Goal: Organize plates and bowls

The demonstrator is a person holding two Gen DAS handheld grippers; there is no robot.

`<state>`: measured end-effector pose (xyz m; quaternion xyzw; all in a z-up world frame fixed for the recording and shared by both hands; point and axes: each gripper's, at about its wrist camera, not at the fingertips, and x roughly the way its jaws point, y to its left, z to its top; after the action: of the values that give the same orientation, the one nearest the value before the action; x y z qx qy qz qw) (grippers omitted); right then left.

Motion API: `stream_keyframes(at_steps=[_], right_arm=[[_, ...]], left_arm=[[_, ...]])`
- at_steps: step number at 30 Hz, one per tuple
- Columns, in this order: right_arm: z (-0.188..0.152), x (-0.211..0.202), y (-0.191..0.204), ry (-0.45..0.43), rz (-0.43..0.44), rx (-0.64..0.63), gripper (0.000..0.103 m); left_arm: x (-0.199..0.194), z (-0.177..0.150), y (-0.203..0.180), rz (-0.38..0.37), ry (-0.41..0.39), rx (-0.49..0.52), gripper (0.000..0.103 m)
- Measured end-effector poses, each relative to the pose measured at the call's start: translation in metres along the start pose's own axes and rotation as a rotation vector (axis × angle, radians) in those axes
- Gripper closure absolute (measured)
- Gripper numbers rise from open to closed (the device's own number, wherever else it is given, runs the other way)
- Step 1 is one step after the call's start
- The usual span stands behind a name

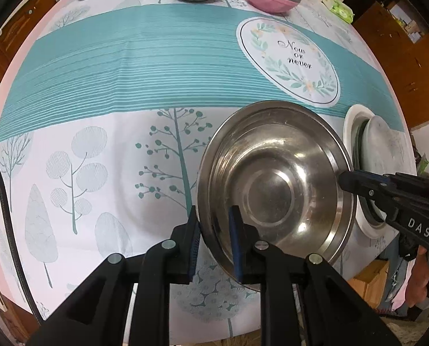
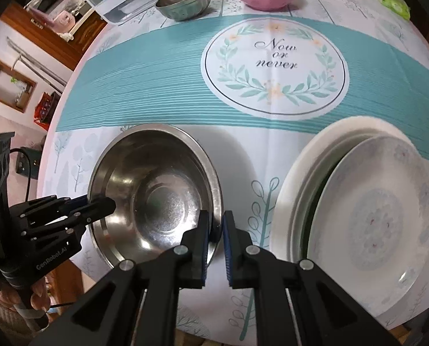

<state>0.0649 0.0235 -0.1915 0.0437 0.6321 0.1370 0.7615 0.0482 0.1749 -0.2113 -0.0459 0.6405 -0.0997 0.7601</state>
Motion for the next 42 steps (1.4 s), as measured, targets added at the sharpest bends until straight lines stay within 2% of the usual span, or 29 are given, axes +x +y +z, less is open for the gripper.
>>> stream_keyframes(at_steps=[4,7,9,11,14,20,24,35,42], right_arm=[[0.001,0.000,0.001,-0.001,-0.005,-0.012,0.092],[0.000,-0.004,0.003,-0.020,-0.022,-0.028,0.091],[-0.001,-0.008,0.005,-0.037,-0.042,-0.043,0.089],[-0.002,-0.014,0.005,-0.054,-0.050,-0.046,0.079],[-0.005,-0.028,0.004,-0.096,-0.058,-0.058,0.070],[-0.014,-0.048,-0.003,-0.136,-0.036,-0.069,0.070],[-0.021,-0.062,-0.006,-0.163,-0.029,-0.094,0.070],[-0.026,-0.117,-0.025,-0.263,0.027,-0.145,0.070],[-0.026,-0.154,-0.041,-0.333,0.050,-0.168,0.070]], left_arm=[[-0.001,0.001,0.001,0.003,-0.007,-0.009,0.082],[-0.003,0.002,-0.001,0.000,-0.023,-0.015,0.066],[-0.006,0.003,-0.001,0.010,-0.033,-0.016,0.050],[-0.012,0.003,-0.002,0.017,-0.048,-0.022,0.041],[-0.022,0.003,-0.002,0.023,-0.070,-0.032,0.032],[-0.044,0.000,-0.007,0.016,-0.110,-0.056,0.030],[-0.059,-0.001,-0.019,0.020,-0.141,-0.049,0.025],[-0.102,0.003,-0.070,-0.007,-0.228,-0.050,0.024],[-0.138,0.010,-0.103,-0.004,-0.322,-0.031,0.024]])
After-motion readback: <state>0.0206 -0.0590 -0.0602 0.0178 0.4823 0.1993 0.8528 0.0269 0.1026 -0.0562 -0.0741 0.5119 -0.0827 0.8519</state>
